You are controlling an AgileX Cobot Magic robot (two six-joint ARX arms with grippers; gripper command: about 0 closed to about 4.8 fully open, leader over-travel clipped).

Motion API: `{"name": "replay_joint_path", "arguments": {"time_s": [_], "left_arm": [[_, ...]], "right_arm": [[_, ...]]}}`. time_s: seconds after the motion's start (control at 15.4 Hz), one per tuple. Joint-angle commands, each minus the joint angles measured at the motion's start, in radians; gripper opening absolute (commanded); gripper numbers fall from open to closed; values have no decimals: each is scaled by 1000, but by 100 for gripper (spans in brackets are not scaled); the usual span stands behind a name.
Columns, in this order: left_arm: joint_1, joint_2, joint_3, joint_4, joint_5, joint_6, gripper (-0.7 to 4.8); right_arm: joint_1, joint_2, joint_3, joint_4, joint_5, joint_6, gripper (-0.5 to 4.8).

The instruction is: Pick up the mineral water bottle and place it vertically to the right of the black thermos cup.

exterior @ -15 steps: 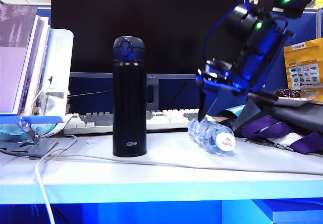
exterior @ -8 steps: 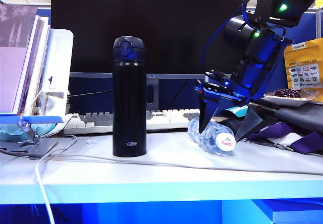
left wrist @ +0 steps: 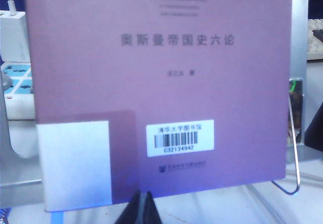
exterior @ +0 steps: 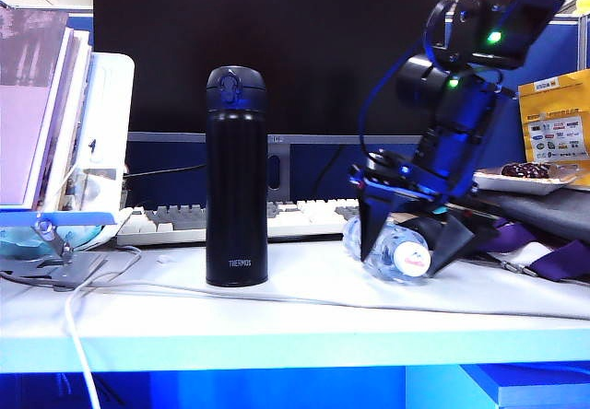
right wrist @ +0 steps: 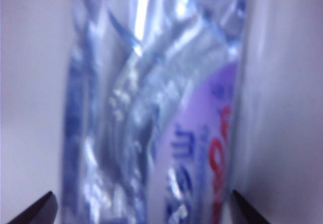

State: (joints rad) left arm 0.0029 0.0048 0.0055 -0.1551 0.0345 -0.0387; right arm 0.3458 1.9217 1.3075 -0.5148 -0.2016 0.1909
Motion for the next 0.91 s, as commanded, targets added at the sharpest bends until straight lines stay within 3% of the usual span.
{"name": "replay_joint_path", "arguments": {"time_s": [0.06, 0.13, 0.26, 0.39, 0.65, 0.78, 0.91], "left_arm": [[0, -3, 0, -12, 4, 2, -5], [0, -3, 0, -12, 4, 2, -5], [0, -3, 0, -12, 4, 2, -5], [0, -3, 0, -12, 4, 2, -5], [0, -3, 0, -12, 4, 2, -5], [0, -3, 0, -12, 4, 2, -5], [0, -3, 0, -12, 4, 2, -5]], "right_arm": [[2, 13, 20, -13, 28, 3, 479], [2, 13, 34, -29, 29, 3, 431], [2, 12, 52, -43, 29, 3, 425], [2, 6, 60, -45, 32, 2, 353], [2, 5, 69, -57, 24, -5, 292], [2, 5, 69, -58, 23, -8, 227], [2, 5, 69, -57, 16, -9, 227]]}}
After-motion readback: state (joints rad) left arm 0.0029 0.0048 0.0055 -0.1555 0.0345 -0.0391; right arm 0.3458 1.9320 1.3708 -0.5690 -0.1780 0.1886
